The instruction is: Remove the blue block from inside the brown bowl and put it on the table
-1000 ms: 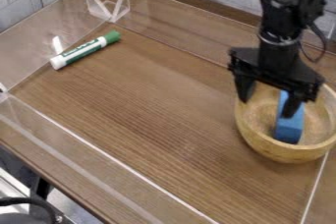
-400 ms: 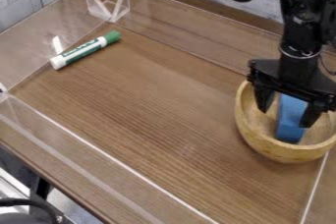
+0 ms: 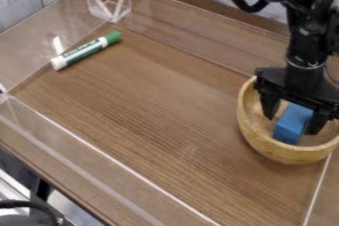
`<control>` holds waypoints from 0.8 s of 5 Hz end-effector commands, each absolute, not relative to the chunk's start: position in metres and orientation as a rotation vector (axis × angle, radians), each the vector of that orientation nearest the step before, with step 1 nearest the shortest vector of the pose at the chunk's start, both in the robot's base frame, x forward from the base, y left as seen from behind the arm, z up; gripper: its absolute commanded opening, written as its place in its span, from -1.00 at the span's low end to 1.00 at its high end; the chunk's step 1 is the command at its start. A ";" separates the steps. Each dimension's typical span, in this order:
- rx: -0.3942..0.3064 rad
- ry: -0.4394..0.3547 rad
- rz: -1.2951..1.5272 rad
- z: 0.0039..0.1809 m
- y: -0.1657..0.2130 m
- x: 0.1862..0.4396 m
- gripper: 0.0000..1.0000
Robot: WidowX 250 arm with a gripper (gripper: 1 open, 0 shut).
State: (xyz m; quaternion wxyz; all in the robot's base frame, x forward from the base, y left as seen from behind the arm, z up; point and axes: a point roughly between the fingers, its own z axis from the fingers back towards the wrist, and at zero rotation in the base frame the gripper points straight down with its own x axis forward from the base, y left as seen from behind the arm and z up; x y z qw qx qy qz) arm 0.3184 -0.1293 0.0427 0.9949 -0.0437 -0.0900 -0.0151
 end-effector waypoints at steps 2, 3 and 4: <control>-0.108 -0.235 -0.037 0.053 -0.137 0.331 1.00; -0.106 -0.232 -0.039 0.051 -0.138 0.333 1.00; -0.102 -0.229 -0.041 0.049 -0.139 0.335 -1.00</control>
